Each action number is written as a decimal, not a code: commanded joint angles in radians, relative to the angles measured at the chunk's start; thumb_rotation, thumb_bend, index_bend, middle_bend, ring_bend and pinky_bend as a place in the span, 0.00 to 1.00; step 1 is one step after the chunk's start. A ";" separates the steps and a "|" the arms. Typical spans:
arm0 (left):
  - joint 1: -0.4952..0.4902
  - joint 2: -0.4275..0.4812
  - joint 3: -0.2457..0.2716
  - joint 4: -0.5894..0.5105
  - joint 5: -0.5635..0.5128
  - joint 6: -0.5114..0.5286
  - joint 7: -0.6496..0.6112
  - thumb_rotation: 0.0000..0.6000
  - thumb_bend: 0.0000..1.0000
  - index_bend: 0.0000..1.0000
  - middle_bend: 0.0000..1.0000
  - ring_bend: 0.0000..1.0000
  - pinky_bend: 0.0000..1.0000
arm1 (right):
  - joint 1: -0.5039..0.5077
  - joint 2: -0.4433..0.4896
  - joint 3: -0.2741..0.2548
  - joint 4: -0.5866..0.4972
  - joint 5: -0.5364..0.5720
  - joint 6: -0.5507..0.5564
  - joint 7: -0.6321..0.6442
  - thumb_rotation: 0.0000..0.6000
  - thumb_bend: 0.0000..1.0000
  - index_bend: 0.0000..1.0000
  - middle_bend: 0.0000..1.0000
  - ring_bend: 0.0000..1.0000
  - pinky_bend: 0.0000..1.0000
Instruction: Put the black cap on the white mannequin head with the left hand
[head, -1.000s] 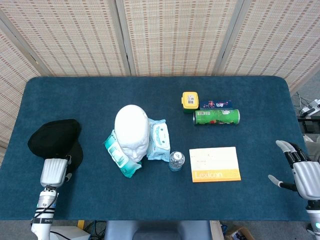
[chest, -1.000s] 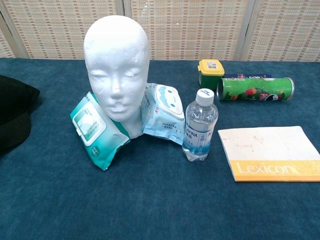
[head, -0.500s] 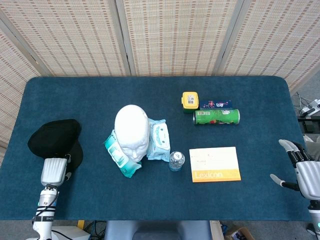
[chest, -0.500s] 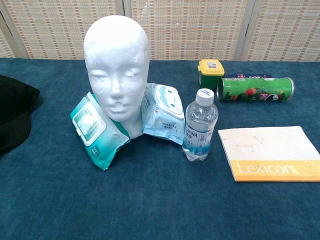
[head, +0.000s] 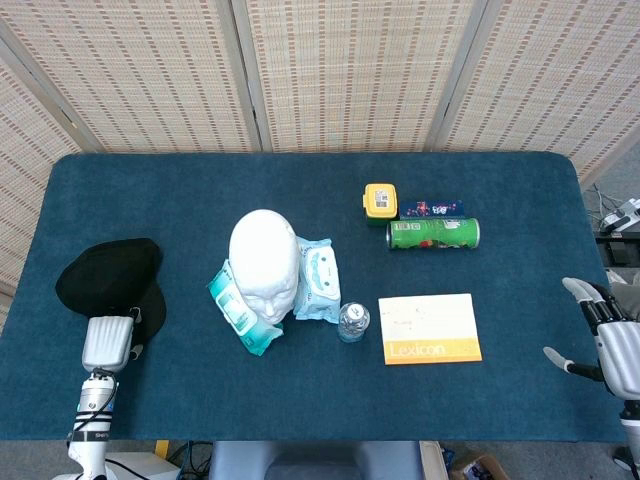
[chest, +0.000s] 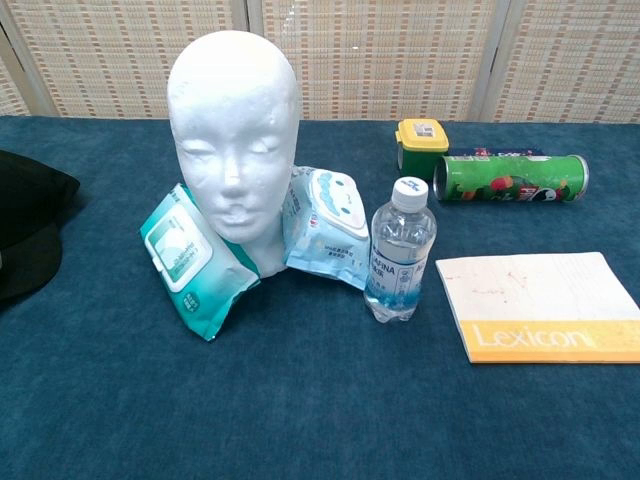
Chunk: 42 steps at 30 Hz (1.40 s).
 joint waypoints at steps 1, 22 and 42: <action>-0.003 -0.013 -0.004 0.023 -0.001 0.001 -0.009 1.00 0.09 0.45 0.75 0.42 0.60 | 0.000 0.000 0.000 -0.001 0.000 0.000 -0.001 1.00 0.00 0.05 0.17 0.14 0.40; -0.003 -0.115 -0.037 0.244 0.030 0.112 -0.133 1.00 0.09 0.46 0.75 0.43 0.60 | 0.002 -0.002 -0.001 -0.004 -0.002 -0.005 -0.012 1.00 0.00 0.05 0.18 0.14 0.40; -0.008 -0.186 -0.079 0.421 0.043 0.199 -0.333 1.00 0.09 0.42 0.54 0.27 0.55 | 0.001 -0.003 -0.001 -0.005 -0.003 -0.004 -0.017 1.00 0.00 0.05 0.19 0.14 0.40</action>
